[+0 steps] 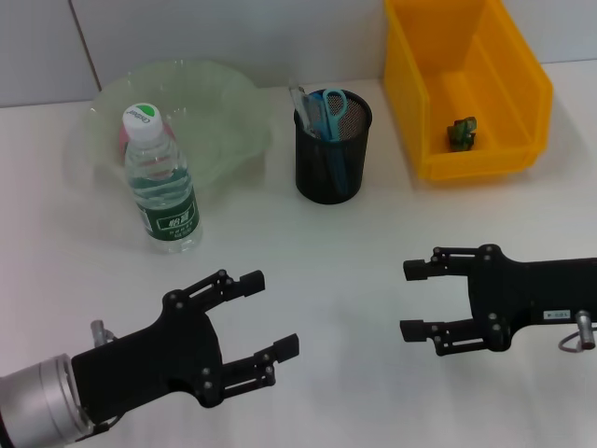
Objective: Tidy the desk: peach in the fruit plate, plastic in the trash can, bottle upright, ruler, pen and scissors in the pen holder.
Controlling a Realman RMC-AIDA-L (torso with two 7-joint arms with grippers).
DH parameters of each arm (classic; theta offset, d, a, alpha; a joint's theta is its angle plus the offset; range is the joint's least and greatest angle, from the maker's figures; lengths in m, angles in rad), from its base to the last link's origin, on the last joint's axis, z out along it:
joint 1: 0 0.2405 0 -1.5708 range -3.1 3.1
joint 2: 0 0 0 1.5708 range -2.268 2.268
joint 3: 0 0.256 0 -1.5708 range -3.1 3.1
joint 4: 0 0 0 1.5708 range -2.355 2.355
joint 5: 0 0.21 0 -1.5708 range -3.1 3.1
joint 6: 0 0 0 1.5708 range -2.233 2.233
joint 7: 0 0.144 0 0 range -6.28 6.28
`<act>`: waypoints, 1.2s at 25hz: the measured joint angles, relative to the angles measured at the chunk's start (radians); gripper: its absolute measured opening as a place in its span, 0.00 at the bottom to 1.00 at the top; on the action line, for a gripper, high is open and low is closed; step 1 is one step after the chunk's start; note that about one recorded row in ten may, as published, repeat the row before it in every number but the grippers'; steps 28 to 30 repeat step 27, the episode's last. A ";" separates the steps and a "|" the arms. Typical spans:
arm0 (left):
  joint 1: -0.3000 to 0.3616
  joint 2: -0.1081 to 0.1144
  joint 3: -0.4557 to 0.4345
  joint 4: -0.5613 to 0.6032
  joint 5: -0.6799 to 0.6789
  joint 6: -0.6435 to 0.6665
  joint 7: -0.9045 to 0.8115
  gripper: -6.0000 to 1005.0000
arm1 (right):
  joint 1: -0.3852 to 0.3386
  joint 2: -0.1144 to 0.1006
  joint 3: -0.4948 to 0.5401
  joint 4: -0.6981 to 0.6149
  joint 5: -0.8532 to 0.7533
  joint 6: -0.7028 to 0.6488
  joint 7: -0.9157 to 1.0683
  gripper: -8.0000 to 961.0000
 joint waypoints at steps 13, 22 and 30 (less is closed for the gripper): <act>0.005 0.001 -0.020 0.002 0.053 0.008 -0.002 0.81 | -0.017 0.001 0.031 -0.004 0.009 -0.009 -0.013 0.83; 0.005 0.004 -0.021 0.002 0.053 0.009 0.001 0.81 | -0.018 0.007 0.046 -0.004 0.010 0.000 -0.015 0.83; 0.005 0.005 -0.022 0.002 0.053 0.009 0.001 0.81 | -0.018 0.015 0.056 -0.004 0.011 0.007 -0.027 0.83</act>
